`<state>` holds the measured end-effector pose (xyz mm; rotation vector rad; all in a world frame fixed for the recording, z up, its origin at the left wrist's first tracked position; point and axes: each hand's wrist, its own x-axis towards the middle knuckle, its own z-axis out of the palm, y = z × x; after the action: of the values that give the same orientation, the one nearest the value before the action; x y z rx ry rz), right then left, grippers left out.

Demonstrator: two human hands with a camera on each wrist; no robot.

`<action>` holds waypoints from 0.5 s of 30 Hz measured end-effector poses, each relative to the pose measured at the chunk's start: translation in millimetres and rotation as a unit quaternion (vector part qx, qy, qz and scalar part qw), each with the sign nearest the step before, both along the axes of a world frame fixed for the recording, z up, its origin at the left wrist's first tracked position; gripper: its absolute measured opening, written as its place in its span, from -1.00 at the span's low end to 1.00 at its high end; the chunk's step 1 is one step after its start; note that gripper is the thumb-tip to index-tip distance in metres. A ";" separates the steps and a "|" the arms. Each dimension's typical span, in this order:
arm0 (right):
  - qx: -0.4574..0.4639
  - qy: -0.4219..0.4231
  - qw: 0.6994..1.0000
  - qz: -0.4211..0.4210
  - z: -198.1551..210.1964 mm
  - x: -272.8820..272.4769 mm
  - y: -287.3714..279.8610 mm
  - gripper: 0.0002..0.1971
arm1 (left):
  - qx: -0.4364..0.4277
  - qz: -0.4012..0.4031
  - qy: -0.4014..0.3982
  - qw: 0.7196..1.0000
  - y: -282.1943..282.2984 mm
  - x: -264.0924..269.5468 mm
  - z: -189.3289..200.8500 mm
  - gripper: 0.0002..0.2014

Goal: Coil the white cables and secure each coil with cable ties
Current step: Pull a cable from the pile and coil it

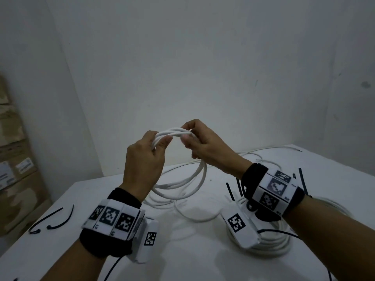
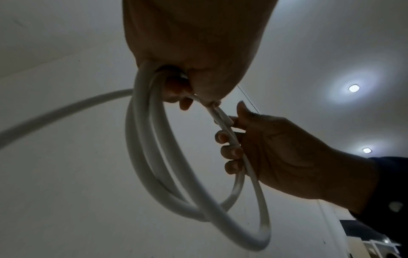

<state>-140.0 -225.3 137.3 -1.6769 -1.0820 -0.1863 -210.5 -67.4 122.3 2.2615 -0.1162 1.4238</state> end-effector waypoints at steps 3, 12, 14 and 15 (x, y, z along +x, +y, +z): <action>-0.022 -0.098 0.994 -0.045 0.2 2.1 2.6 -0.80 | 0.014 0.058 0.012 0.998 0.8 2.0 0.2 -0.44; 0.095 -0.213 0.964 -0.129 14.2 21.6 18.0 -0.80 | -0.312 -0.225 0.202 0.901 -5.8 -9.8 30.9 -0.66; 0.086 -0.224 0.963 -0.121 14.9 20.8 19.8 -0.78 | -0.356 -0.264 0.192 0.875 -9.2 -11.7 35.3 -0.69; 0.072 -0.224 0.965 -0.117 13.9 19.5 20.3 -0.77 | -0.356 -0.264 0.167 0.881 -10.6 -11.5 36.3 -0.69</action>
<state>-120.5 -205.0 151.2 -1.6681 -1.1605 -0.8118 -222.0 -78.0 158.6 1.6367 -0.0707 0.6218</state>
